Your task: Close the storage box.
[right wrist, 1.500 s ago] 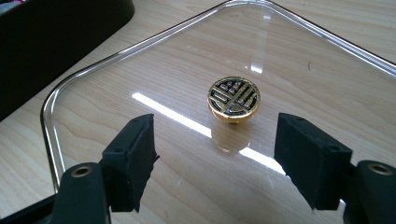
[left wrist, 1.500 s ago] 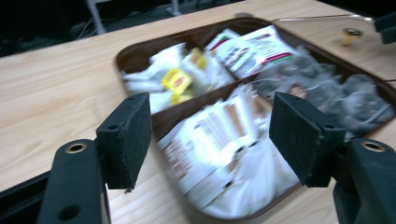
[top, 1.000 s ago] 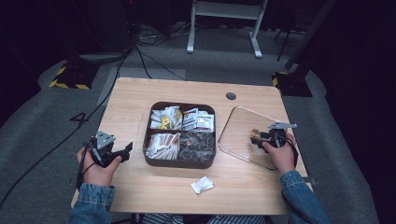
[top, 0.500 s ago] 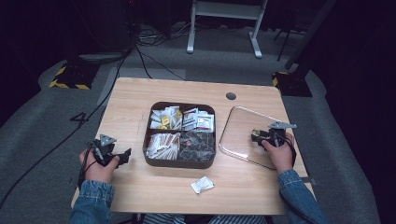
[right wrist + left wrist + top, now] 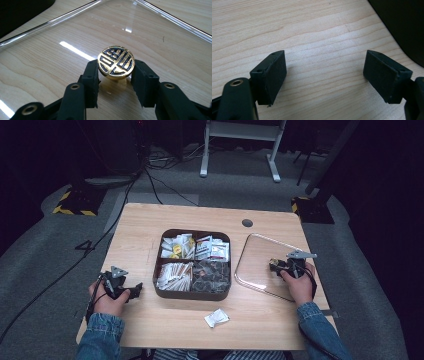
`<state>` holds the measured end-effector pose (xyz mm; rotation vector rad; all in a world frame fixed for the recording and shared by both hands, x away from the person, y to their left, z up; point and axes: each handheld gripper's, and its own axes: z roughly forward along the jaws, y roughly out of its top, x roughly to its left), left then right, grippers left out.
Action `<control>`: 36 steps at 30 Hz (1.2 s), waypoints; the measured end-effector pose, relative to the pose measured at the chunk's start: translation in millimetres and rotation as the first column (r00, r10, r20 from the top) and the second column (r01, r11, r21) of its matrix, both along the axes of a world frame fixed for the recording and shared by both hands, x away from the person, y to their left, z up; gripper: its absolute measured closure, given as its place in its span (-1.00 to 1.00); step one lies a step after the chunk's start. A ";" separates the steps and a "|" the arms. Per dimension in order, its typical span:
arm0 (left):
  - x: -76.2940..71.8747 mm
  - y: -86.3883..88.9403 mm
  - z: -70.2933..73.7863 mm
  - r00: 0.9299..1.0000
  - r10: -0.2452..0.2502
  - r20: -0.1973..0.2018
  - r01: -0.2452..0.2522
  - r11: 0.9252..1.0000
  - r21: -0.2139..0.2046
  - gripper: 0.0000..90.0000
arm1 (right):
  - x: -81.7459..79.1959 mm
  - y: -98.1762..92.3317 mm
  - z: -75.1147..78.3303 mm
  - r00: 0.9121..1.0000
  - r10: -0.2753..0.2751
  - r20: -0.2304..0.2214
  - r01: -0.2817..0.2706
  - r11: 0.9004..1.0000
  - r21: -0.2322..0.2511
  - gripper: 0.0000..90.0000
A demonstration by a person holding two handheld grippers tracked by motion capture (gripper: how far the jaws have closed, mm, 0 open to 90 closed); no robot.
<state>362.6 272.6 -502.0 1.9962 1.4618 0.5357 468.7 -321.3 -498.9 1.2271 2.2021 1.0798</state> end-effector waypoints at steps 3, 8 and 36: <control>0.1 0.1 -2.8 1.000 -0.008 0.025 0.008 1.000 -0.007 -0.60 | -0.9 -1.6 0.4 1.000 -0.009 -0.001 0.009 1.000 0.007 0.32; 0.7 -1.6 -2.9 1.000 0.002 0.026 -0.002 1.000 -0.005 -0.61 | -3.5 -4.6 5.1 1.000 -0.006 0.013 0.006 1.000 0.006 0.32; 3.2 -8.1 -3.0 1.000 0.005 0.025 -0.004 1.000 -0.007 -0.61 | -27.1 -20.2 59.7 0.995 0.005 0.101 -0.013 0.997 0.076 0.32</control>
